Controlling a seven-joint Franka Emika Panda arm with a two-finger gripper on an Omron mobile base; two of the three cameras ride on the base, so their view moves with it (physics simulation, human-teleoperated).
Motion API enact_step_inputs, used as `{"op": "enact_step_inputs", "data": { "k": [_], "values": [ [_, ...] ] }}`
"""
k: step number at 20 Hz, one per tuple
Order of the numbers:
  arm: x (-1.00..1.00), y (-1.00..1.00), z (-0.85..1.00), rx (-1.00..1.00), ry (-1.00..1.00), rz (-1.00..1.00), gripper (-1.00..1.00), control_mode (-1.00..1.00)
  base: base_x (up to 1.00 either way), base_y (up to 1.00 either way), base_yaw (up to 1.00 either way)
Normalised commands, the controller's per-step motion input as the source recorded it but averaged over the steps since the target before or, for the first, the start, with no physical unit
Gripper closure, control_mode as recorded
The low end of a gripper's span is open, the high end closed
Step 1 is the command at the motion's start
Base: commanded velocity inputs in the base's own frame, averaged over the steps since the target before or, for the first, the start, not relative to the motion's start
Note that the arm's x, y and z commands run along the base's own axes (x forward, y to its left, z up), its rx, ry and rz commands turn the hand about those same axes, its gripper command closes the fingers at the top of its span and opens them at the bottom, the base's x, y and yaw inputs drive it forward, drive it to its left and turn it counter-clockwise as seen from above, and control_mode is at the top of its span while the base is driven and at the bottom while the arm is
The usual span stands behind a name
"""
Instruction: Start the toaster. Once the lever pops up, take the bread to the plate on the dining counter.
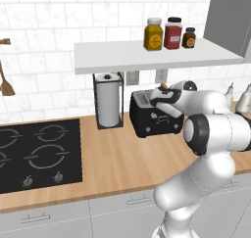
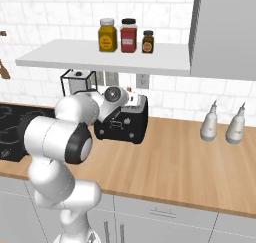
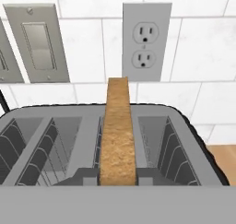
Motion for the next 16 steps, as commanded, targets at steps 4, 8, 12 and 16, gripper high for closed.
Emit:
{"op": "enact_step_inputs", "data": {
  "k": [4, 8, 12, 16],
  "values": [
    [-0.02, 0.0, 0.14, 0.0, 0.0, 0.0, 1.0, -1.0, 0.0, 0.0, 0.0],
    [0.0, 0.0, 0.0, 0.0, 0.0, 0.0, 1.0, -1.0, 0.0, 0.0, 0.0],
    [0.0, 0.0, 0.0, 0.0, 0.0, 0.0, 1.0, -1.0, 0.0, 0.0, 0.0],
    [0.0, 0.0, 0.0, 0.0, 0.0, 0.0, 1.0, -1.0, 0.0, 0.0, 0.0]
  ]
}}
